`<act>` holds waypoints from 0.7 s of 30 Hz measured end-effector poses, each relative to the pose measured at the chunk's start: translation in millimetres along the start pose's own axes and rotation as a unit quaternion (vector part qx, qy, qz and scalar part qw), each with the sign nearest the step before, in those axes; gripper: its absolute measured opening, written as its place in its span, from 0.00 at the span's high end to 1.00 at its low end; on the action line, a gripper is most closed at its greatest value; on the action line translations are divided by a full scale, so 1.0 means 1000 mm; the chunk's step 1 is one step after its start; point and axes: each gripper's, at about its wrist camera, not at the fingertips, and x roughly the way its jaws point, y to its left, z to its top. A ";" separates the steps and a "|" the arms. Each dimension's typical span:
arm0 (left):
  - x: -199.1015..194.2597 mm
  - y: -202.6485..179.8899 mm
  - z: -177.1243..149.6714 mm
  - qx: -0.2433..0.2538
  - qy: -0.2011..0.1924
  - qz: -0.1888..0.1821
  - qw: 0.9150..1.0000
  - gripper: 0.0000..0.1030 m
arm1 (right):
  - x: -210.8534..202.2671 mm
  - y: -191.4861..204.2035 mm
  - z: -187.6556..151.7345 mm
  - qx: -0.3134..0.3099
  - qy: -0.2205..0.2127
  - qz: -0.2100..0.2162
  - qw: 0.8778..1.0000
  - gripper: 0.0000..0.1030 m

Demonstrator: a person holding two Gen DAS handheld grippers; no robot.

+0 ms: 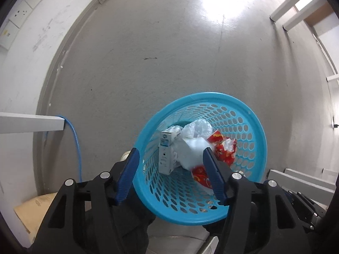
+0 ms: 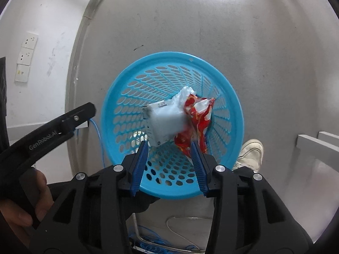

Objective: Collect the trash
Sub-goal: 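Open both tools to drop the cup and wrapper into the wastebasket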

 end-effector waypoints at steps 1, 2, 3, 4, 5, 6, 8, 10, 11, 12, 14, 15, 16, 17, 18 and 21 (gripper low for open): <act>-0.001 0.001 0.000 -0.002 -0.001 0.000 1.000 0.41 | 0.000 0.000 0.000 -0.001 -0.001 -0.003 1.000 0.61; -0.001 0.001 0.000 -0.005 -0.001 -0.002 1.000 0.42 | 0.000 0.000 0.000 -0.002 -0.001 -0.007 1.000 0.61; -0.002 0.002 0.000 -0.006 0.000 -0.005 1.000 0.42 | 0.000 0.003 -0.002 -0.005 -0.001 -0.012 1.000 0.61; -0.003 0.001 -0.001 -0.006 0.000 -0.007 1.000 0.42 | -0.001 0.004 -0.002 -0.009 -0.002 -0.015 1.000 0.61; -0.004 0.001 -0.001 -0.004 -0.002 -0.007 1.000 0.42 | -0.001 0.006 -0.003 -0.014 -0.003 -0.019 1.000 0.61; -0.006 0.000 -0.002 -0.001 -0.004 -0.008 1.000 0.42 | -0.002 0.008 -0.004 -0.022 -0.005 -0.028 0.999 0.61; -0.010 -0.001 -0.004 0.008 -0.013 -0.005 1.000 0.42 | -0.004 0.015 -0.007 -0.037 -0.010 -0.044 0.998 0.61; -0.014 0.000 -0.005 0.015 -0.022 0.005 1.000 0.42 | -0.008 0.020 -0.014 -0.052 -0.014 -0.055 0.997 0.61; -0.016 0.005 -0.006 0.010 -0.022 0.005 1.000 0.42 | -0.010 0.019 -0.018 -0.057 -0.016 -0.060 0.996 0.61; -0.018 0.010 -0.006 -0.002 -0.019 -0.003 1.000 0.42 | -0.014 0.018 -0.022 -0.059 -0.018 -0.067 0.996 0.61; -0.021 0.022 -0.008 -0.028 -0.007 -0.023 0.999 0.42 | -0.021 0.015 -0.028 -0.056 -0.023 -0.072 0.996 0.61; -0.022 0.024 -0.011 -0.031 0.000 -0.023 0.999 0.42 | -0.025 0.014 -0.032 -0.054 -0.027 -0.071 0.996 0.60; -0.023 0.026 -0.014 -0.031 0.006 -0.024 0.999 0.42 | -0.029 0.013 -0.036 -0.054 -0.030 -0.071 0.996 0.58; -0.024 0.026 -0.018 -0.030 0.012 -0.026 0.999 0.42 | -0.032 0.013 -0.040 -0.055 -0.034 -0.072 0.995 0.58; -0.026 0.026 -0.022 -0.027 0.013 -0.025 0.999 0.42 | -0.036 0.014 -0.044 -0.057 -0.037 -0.074 0.995 0.56; -0.042 0.019 -0.036 0.001 -0.008 -0.022 1.000 0.42 | -0.043 0.017 -0.057 -0.062 -0.039 -0.076 0.994 0.56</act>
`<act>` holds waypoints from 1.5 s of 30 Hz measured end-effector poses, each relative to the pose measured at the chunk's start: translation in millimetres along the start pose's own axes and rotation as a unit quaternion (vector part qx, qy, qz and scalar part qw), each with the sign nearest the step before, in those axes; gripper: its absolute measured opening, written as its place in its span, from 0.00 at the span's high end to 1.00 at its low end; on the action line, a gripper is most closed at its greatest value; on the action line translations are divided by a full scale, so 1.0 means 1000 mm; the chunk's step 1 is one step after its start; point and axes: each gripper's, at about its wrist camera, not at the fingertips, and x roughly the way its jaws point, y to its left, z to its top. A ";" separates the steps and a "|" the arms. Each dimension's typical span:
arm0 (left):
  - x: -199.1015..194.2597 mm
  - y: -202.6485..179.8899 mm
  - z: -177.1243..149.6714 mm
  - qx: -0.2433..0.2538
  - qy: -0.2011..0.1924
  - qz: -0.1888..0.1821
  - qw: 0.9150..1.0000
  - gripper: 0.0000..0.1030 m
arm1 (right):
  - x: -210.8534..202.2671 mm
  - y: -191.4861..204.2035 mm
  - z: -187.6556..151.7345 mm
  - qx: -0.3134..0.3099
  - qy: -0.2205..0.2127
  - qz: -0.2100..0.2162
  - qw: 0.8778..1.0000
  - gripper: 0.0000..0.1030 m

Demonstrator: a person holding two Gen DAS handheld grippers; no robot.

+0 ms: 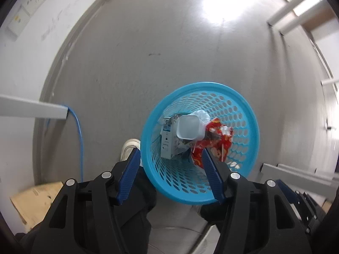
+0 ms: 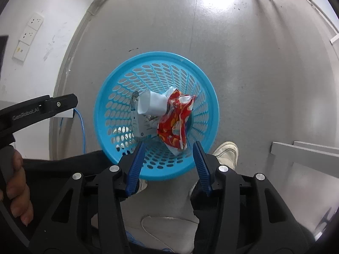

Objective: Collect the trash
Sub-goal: 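Open both tools to drop the cup and wrapper into the wastebasket, then raise both open tools up toward the white cup and clear bag on the table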

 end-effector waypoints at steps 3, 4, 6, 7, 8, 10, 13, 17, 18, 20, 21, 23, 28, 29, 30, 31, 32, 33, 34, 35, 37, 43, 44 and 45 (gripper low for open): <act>-0.018 -0.007 -0.015 0.033 -0.032 0.012 0.999 0.42 | -0.015 0.003 -0.010 -0.004 -0.019 0.006 1.000 0.54; -0.026 -0.009 -0.021 0.043 -0.049 0.014 0.998 0.42 | -0.021 0.003 -0.014 -0.006 -0.027 0.006 1.000 0.52; -0.041 -0.012 -0.029 0.060 -0.079 0.023 0.995 0.41 | -0.032 0.005 -0.021 -0.012 -0.044 0.003 0.999 0.51; -0.048 -0.013 -0.033 0.066 -0.094 0.023 0.993 0.41 | -0.038 0.006 -0.025 -0.015 -0.050 0.003 0.999 0.51; -0.055 -0.013 -0.038 0.071 -0.106 0.019 0.992 0.41 | -0.042 0.008 -0.028 -0.017 -0.055 0.003 0.998 0.51; -0.067 -0.013 -0.046 0.076 -0.127 0.011 0.989 0.40 | -0.054 0.011 -0.036 -0.023 -0.068 0.005 0.997 0.51; -0.085 -0.013 -0.060 0.086 -0.159 0.006 0.983 0.38 | -0.073 0.013 -0.049 -0.027 -0.093 0.012 0.995 0.48; -0.105 -0.014 -0.077 0.081 -0.187 0.015 0.979 0.36 | -0.107 0.014 -0.069 -0.028 -0.149 0.012 0.988 0.45; -0.110 -0.014 -0.081 0.080 -0.195 0.012 0.978 0.35 | -0.113 0.015 -0.075 -0.031 -0.154 0.015 0.987 0.42; -0.120 -0.013 -0.090 0.078 -0.211 0.014 0.974 0.34 | -0.123 0.014 -0.085 -0.032 -0.161 0.021 0.986 0.39; -0.124 -0.012 -0.093 0.078 -0.215 0.011 0.973 0.32 | -0.129 0.014 -0.089 -0.030 -0.163 0.022 0.986 0.38; -0.134 -0.010 -0.103 0.077 -0.221 0.003 0.972 0.30 | -0.141 0.012 -0.098 -0.027 -0.170 0.027 0.985 0.35; -0.160 -0.001 -0.130 0.066 -0.243 0.001 0.968 0.24 | -0.176 0.007 -0.129 -0.022 -0.206 0.042 0.977 0.27; -0.166 0.001 -0.136 0.065 -0.247 -0.001 0.967 0.23 | -0.183 0.007 -0.137 -0.025 -0.210 0.042 0.977 0.27; -0.172 0.003 -0.142 0.063 -0.251 -0.006 0.966 0.20 | -0.188 0.008 -0.143 -0.029 -0.213 0.042 0.976 0.27; -0.178 0.004 -0.148 0.065 -0.254 -0.013 0.965 0.18 | -0.194 0.009 -0.150 -0.032 -0.217 0.042 0.975 0.27; -0.183 0.005 -0.153 0.067 -0.257 -0.017 0.964 0.15 | -0.200 0.009 -0.158 -0.034 -0.223 0.041 0.973 0.27; -0.189 0.006 -0.158 0.070 -0.263 -0.022 0.962 0.13 | -0.205 0.009 -0.163 -0.035 -0.228 0.042 0.972 0.26; -0.194 0.007 -0.164 0.073 -0.270 -0.025 0.960 0.11 | -0.211 0.009 -0.169 -0.036 -0.234 0.044 0.970 0.25; -0.199 0.007 -0.171 0.076 -0.278 -0.029 0.957 0.07 | -0.219 0.008 -0.176 -0.037 -0.243 0.048 0.968 0.23; -0.207 0.010 -0.182 0.079 -0.286 -0.034 0.954 0.06 | -0.229 0.007 -0.187 -0.037 -0.259 0.049 0.964 0.17; -0.227 0.015 -0.212 0.093 -0.293 -0.047 0.950 0.06 | -0.264 0.015 -0.222 -0.062 -0.307 0.021 0.949 0.09; -0.232 0.016 -0.216 0.096 -0.298 -0.051 0.948 0.06 | -0.271 0.016 -0.227 -0.064 -0.315 0.021 0.947 0.09; -0.237 0.017 -0.221 0.099 -0.304 -0.054 0.946 0.06 | -0.277 0.016 -0.230 -0.065 -0.322 0.022 0.944 0.09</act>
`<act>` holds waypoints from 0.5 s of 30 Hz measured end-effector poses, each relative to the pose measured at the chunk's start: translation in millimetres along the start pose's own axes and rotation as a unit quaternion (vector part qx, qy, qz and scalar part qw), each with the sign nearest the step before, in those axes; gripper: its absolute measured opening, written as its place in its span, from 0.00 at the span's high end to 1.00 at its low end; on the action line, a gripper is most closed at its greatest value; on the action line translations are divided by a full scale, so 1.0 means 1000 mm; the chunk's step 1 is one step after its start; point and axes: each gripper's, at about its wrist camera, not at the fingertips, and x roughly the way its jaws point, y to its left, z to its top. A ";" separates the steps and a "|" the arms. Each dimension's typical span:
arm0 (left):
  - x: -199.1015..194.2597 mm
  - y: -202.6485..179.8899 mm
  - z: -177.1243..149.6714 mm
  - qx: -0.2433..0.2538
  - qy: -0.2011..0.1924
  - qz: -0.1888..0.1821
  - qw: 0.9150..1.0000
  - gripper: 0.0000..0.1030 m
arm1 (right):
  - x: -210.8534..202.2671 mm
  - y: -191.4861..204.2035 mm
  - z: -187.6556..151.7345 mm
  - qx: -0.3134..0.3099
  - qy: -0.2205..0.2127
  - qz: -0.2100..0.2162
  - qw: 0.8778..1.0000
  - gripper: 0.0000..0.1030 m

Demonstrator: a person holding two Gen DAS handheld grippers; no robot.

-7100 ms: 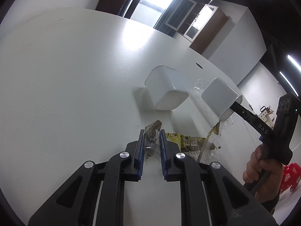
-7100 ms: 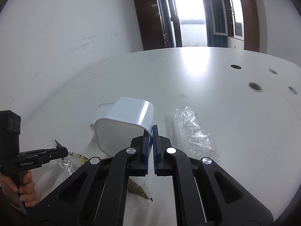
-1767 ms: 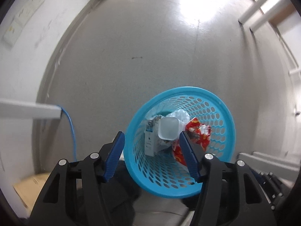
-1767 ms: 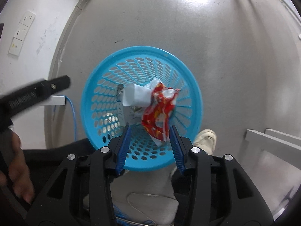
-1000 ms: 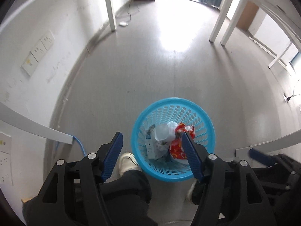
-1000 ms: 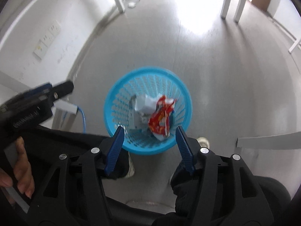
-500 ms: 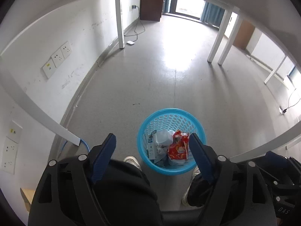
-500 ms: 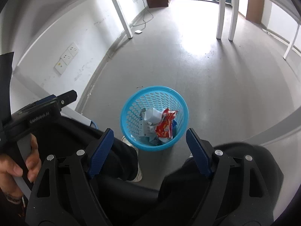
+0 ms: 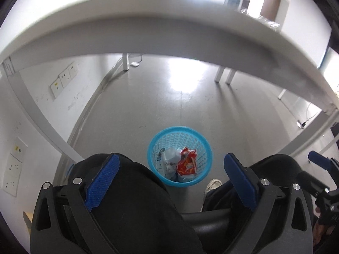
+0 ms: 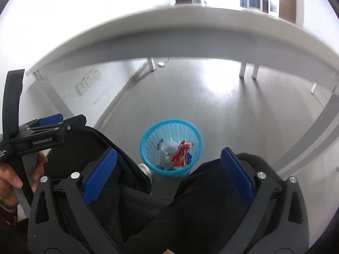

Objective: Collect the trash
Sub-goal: 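Raise both open tools up toward the white cup and clear bag on the table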

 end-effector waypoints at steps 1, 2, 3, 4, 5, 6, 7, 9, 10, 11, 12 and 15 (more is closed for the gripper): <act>-0.009 -0.001 0.000 0.004 -0.009 -0.004 1.000 0.06 | -0.007 0.000 0.001 0.001 -0.007 0.001 1.000 0.09; -0.017 -0.001 -0.001 0.008 -0.016 -0.006 1.000 0.06 | -0.014 0.000 0.003 0.004 -0.015 0.001 1.000 0.09; -0.026 -0.002 -0.001 0.012 -0.025 -0.009 1.000 0.06 | -0.018 -0.001 0.005 0.006 -0.021 0.002 1.000 0.09; -0.033 -0.003 0.000 0.015 -0.035 -0.010 0.999 0.06 | -0.022 -0.001 0.007 0.008 -0.027 0.004 1.000 0.09; -0.042 -0.004 0.002 0.017 -0.048 -0.007 0.999 0.06 | -0.027 -0.002 0.009 0.010 -0.034 0.004 0.999 0.09; -0.051 -0.003 0.004 0.017 -0.063 0.000 0.998 0.06 | -0.033 -0.002 0.012 0.012 -0.043 0.005 0.999 0.09; -0.057 -0.002 0.008 0.016 -0.077 0.011 0.997 0.06 | -0.038 -0.002 0.016 0.013 -0.052 0.006 0.999 0.09; -0.072 -0.001 0.015 0.016 -0.110 0.026 0.993 0.06 | -0.048 -0.001 0.023 0.015 -0.068 0.007 0.998 0.09; -0.078 -0.001 0.019 0.015 -0.122 0.028 0.992 0.06 | -0.054 -0.001 0.027 0.015 -0.076 0.008 0.997 0.09; -0.083 -0.001 0.022 0.014 -0.131 0.029 0.991 0.06 | -0.062 0.000 0.032 0.016 -0.084 0.010 0.996 0.09; -0.087 -0.001 0.026 0.015 -0.140 0.028 0.990 0.06 | -0.065 0.000 0.037 0.016 -0.093 0.010 0.995 0.09; -0.093 -0.003 0.040 0.020 -0.158 0.019 0.987 0.06 | -0.079 0.000 0.055 0.013 -0.121 0.004 0.993 0.09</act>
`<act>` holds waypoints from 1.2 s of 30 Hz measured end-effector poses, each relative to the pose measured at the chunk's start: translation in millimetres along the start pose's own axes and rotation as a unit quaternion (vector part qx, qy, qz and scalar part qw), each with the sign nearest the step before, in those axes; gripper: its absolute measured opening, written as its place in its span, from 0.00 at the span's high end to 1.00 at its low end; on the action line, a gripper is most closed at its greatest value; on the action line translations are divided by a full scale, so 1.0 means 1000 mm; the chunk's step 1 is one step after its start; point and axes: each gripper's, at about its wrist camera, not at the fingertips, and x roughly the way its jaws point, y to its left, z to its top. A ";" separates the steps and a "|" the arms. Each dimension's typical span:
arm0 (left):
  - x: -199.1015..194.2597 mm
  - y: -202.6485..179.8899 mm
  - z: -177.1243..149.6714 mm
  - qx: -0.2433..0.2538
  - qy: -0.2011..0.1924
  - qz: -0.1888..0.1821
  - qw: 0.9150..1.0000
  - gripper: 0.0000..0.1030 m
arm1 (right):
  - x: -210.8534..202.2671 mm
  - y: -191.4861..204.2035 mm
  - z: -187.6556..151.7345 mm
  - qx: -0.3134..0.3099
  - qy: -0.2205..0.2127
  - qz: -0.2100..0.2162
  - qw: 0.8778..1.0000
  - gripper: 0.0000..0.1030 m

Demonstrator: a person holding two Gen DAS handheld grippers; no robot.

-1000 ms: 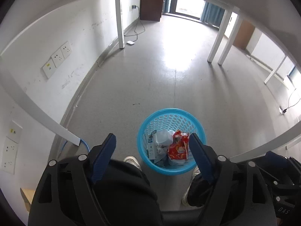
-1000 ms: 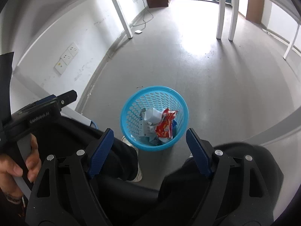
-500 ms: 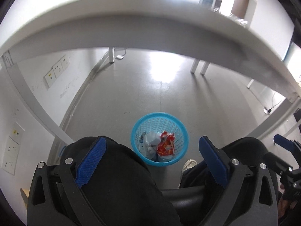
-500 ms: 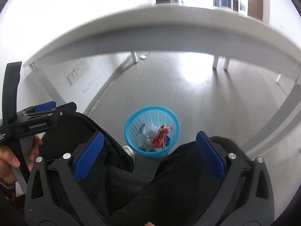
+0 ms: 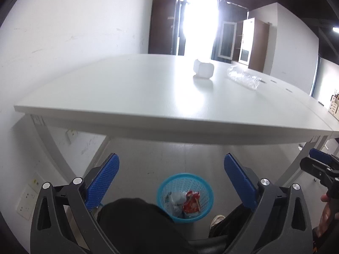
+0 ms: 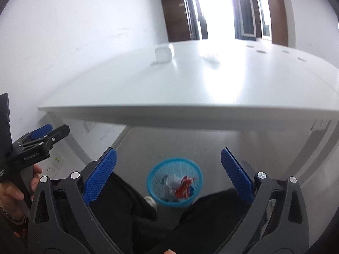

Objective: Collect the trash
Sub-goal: 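Raise both open tools up toward the white cup and clear bag on the table, then grasp the white cup with the left tool while the right tool grasps the clear bag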

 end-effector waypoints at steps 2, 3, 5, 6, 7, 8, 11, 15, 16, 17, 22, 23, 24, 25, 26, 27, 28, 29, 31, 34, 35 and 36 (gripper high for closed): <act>0.003 0.000 0.012 -0.005 -0.010 -0.006 1.000 0.06 | -0.001 0.000 0.010 0.002 -0.014 -0.004 1.000 0.09; 0.005 0.001 0.017 -0.011 -0.013 -0.008 1.000 0.06 | 0.001 -0.001 0.016 0.004 -0.018 -0.003 1.000 0.09; 0.008 0.001 0.031 -0.025 -0.018 -0.015 0.999 0.06 | 0.007 -0.001 0.028 0.008 -0.024 -0.001 1.000 0.09; 0.012 -0.001 0.036 -0.027 -0.018 -0.019 0.999 0.06 | 0.011 0.000 0.034 0.010 -0.029 0.001 1.000 0.09; 0.015 -0.004 0.042 -0.024 -0.019 -0.023 0.999 0.06 | 0.014 0.000 0.041 0.011 -0.036 0.002 0.999 0.09; 0.014 -0.008 0.047 -0.021 -0.023 -0.024 0.999 0.06 | 0.016 0.001 0.046 0.012 -0.041 0.001 0.999 0.09; 0.017 -0.014 0.063 -0.021 -0.037 -0.028 0.999 0.06 | 0.025 0.000 0.063 0.002 -0.045 -0.001 0.999 0.09; 0.029 -0.020 0.082 -0.022 -0.040 -0.038 0.998 0.06 | 0.040 -0.009 0.084 -0.002 -0.036 -0.008 0.999 0.09; 0.032 -0.022 0.085 -0.019 -0.039 -0.040 0.998 0.06 | 0.044 -0.011 0.087 -0.002 -0.038 -0.012 0.999 0.09; 0.036 -0.024 0.090 -0.015 -0.040 -0.042 0.998 0.06 | 0.046 -0.014 0.092 -0.001 -0.042 -0.015 0.999 0.09; 0.053 -0.029 0.112 -0.016 -0.046 -0.040 0.998 0.06 | 0.062 -0.027 0.119 0.005 -0.047 -0.015 0.999 0.09; 0.057 -0.030 0.115 -0.016 -0.045 -0.039 0.998 0.06 | 0.066 -0.030 0.125 0.006 -0.045 -0.014 0.999 0.09; 0.061 -0.033 0.119 -0.014 -0.043 -0.041 0.998 0.06 | 0.070 -0.031 0.130 0.006 -0.044 -0.013 0.999 0.09; 0.066 -0.035 0.120 -0.013 -0.039 -0.044 0.998 0.06 | 0.074 -0.033 0.134 0.005 -0.042 -0.011 0.999 0.09; 0.071 -0.037 0.122 -0.012 -0.034 -0.046 0.998 0.06 | 0.078 -0.034 0.139 0.004 -0.040 -0.012 0.999 0.09; 0.075 -0.040 0.124 -0.010 -0.029 -0.049 0.998 0.06 | 0.083 -0.036 0.145 0.004 -0.037 -0.012 0.999 0.09; 0.080 -0.043 0.125 -0.006 -0.024 -0.052 0.998 0.06 | 0.086 -0.038 0.150 0.005 -0.036 -0.011 0.999 0.09; 0.083 -0.046 0.127 -0.002 -0.022 -0.053 0.998 0.06 | 0.090 -0.040 0.155 0.006 -0.036 -0.009 0.999 0.09; 0.089 -0.053 0.131 0.011 -0.021 -0.051 0.998 0.06 | 0.097 -0.043 0.161 0.010 -0.031 -0.009 0.999 0.09; 0.100 -0.064 0.138 0.041 -0.019 -0.038 0.998 0.06 | 0.106 -0.051 0.172 0.017 -0.022 -0.007 1.000 0.09; 0.103 -0.066 0.140 0.052 -0.019 -0.028 0.998 0.06 | 0.108 -0.053 0.175 0.016 -0.020 -0.008 1.000 0.09; 0.106 -0.067 0.142 0.057 -0.017 -0.027 0.998 0.06 | 0.111 -0.056 0.180 0.016 -0.019 -0.009 1.000 0.09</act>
